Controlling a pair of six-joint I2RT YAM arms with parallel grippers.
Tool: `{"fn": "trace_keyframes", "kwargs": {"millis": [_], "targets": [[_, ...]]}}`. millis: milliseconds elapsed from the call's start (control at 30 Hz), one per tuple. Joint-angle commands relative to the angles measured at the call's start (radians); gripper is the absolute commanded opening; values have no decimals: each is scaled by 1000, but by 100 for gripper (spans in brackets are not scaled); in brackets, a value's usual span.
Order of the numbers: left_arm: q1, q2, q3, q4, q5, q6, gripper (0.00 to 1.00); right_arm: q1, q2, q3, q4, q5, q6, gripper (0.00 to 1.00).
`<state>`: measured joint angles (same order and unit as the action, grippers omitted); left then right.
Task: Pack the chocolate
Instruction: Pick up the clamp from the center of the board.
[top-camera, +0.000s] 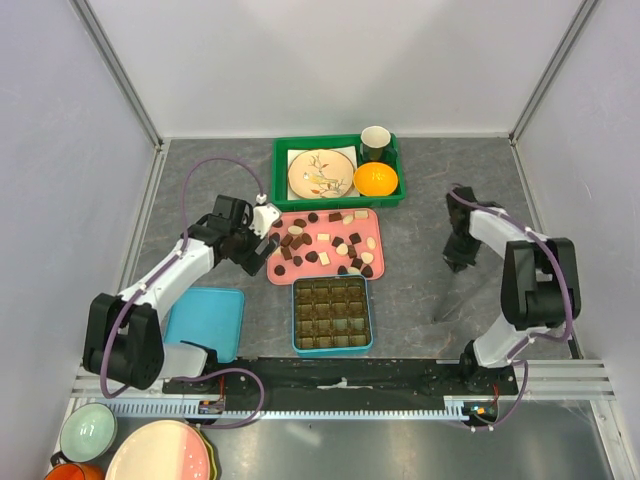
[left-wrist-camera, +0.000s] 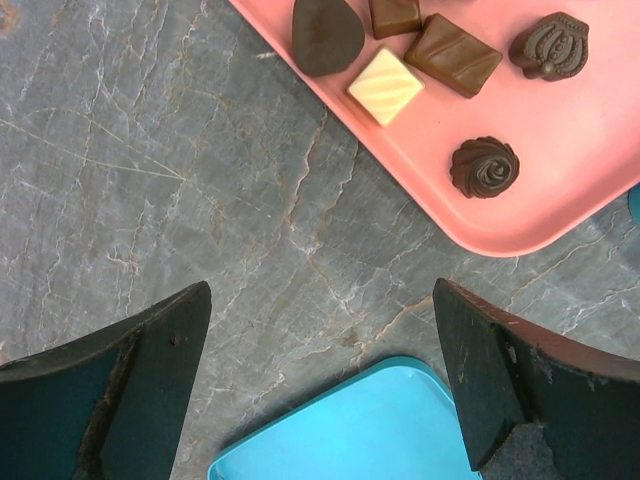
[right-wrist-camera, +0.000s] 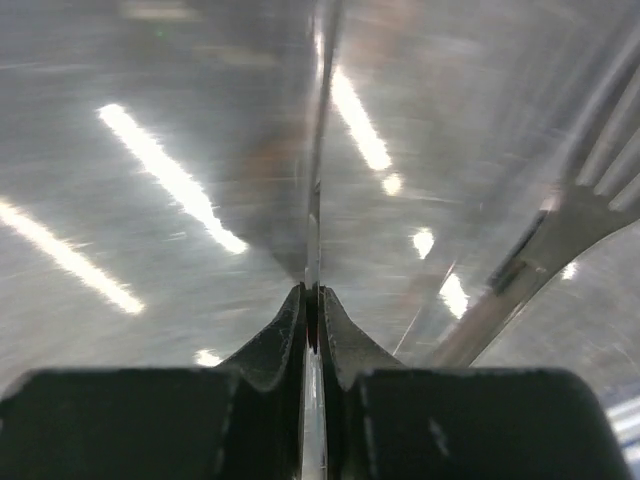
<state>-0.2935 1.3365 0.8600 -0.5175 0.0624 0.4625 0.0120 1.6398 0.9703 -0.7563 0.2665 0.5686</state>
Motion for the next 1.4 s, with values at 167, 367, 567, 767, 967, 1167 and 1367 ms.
{"fn": "trace_keyframes", "kwargs": {"millis": [167, 367, 567, 767, 967, 1167, 1367], "targets": [[13, -100, -18, -9, -22, 34, 99, 269, 110, 180, 9, 23, -73, 18], [14, -122, 4, -38, -24, 31, 99, 284, 83, 127, 26, 33, -102, 61], [14, -131, 14, -52, -24, 27, 99, 312, 15, 105, 26, 59, -116, 57], [14, -140, 27, -64, -33, 16, 99, 391, 34, 87, 49, 60, -90, 37], [14, -148, 73, -113, -21, 16, 99, 431, 77, 68, 46, 77, -58, 27], [14, -152, 132, -167, -1, 8, 99, 437, 57, 45, 46, 99, -46, 28], [14, -172, 151, -194, -3, 8, 99, 439, 19, 10, 74, 59, -39, 18]]}}
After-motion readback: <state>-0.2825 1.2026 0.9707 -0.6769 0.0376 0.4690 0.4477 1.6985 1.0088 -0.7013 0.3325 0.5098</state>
